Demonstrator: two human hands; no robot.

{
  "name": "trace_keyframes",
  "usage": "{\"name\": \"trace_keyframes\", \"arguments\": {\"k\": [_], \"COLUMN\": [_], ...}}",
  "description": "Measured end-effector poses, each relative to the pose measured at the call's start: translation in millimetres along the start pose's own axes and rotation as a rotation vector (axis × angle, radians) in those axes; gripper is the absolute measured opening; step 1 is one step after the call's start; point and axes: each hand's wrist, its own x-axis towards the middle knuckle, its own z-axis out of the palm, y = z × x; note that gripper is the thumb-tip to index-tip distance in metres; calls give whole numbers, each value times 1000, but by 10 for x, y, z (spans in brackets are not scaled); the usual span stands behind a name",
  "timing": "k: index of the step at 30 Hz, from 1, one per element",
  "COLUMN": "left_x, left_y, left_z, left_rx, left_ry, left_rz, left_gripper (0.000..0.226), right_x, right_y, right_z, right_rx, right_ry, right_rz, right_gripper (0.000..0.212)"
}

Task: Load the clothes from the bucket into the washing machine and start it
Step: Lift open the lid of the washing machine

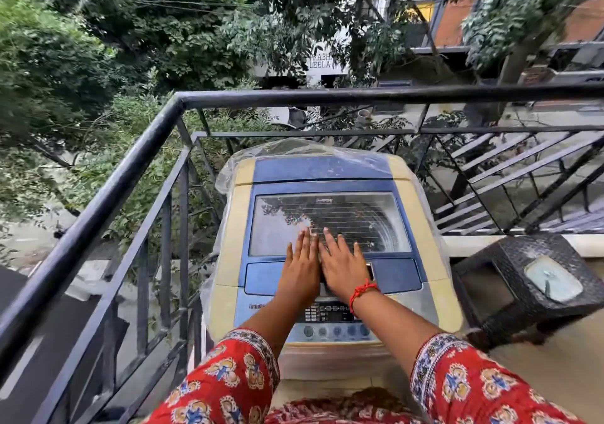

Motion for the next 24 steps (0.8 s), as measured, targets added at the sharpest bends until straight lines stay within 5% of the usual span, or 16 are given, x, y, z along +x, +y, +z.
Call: {"name": "trace_keyframes", "arguments": {"k": [4,9,18,24], "left_x": [-94,-100,-174,-167], "left_y": [50,18,62,86], "left_z": [97,65,-49,-295], "left_rx": [41,-37,-44,-33], "left_ry": [85,144,-38,90], "left_rz": [-52,24,20,24], "left_gripper": [61,18,40,46], "right_x": [-115,-234,-300,-320], "right_y": [-16,7,91,128], "right_z": [28,132,9,-285], "right_rx": [-1,101,290,317], "right_ry": [86,62,-73,17], "right_rz": [67,73,77,93], "right_gripper": [47,12,36,43]}}
